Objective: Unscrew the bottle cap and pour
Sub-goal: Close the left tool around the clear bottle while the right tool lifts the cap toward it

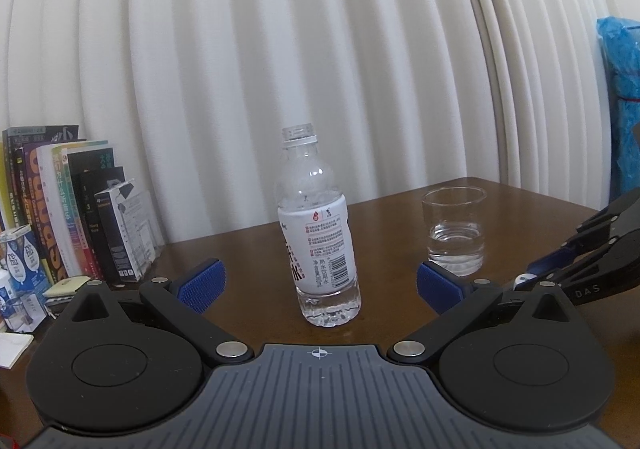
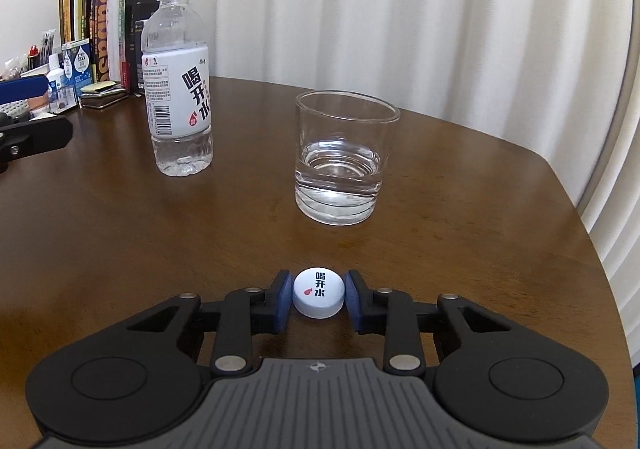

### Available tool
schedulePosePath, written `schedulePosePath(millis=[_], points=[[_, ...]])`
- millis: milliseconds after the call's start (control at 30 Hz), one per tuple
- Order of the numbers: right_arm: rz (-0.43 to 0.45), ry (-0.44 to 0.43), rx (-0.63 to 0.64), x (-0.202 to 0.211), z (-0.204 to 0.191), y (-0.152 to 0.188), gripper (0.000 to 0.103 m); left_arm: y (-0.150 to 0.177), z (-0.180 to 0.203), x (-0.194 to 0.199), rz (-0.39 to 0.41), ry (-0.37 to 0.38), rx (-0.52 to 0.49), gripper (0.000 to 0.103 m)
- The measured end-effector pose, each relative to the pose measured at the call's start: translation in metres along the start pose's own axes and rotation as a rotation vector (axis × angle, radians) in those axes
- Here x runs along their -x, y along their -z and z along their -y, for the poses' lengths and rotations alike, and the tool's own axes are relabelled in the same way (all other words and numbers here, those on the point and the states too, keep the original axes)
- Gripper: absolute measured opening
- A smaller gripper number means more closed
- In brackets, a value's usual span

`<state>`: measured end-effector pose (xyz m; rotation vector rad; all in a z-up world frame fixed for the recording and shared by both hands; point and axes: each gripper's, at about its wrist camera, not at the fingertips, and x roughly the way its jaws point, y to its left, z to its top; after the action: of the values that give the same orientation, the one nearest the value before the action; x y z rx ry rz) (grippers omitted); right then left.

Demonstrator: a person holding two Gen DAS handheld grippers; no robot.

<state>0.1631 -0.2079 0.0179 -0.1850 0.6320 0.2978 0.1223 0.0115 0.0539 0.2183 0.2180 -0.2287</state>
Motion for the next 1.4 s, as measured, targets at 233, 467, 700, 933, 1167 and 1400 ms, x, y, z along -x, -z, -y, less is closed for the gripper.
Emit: schedulePosePath(millis=[233,467,700,933,1167,1400], points=[[0.017,-0.016,0.003,0.007,-0.001,-0.004,0.032,-0.001,-0.003,-0.014,0.008,0.061,-0.028,0.103],[0.087,-0.066,0.049,0.033,-0.008,-0.032,0.032,-0.004,-0.024,-0.042,0.052,0.147,-0.011,0.103],[0.139,-0.134,0.078,0.053,-0.013,-0.064,0.032,-0.005,-0.053,-0.079,0.055,0.285,0.064,0.103],[0.171,-0.182,0.140,0.054,-0.024,-0.100,0.032,-0.005,-0.059,-0.102,0.053,0.338,0.083,0.103],[0.201,-0.233,0.197,0.046,-0.036,-0.137,0.032,-0.002,-0.067,-0.116,0.093,0.393,0.116,0.101],[0.217,-0.269,0.219,0.037,-0.041,-0.159,0.032,-0.002,-0.074,-0.125,0.070,0.444,0.124,0.085]])
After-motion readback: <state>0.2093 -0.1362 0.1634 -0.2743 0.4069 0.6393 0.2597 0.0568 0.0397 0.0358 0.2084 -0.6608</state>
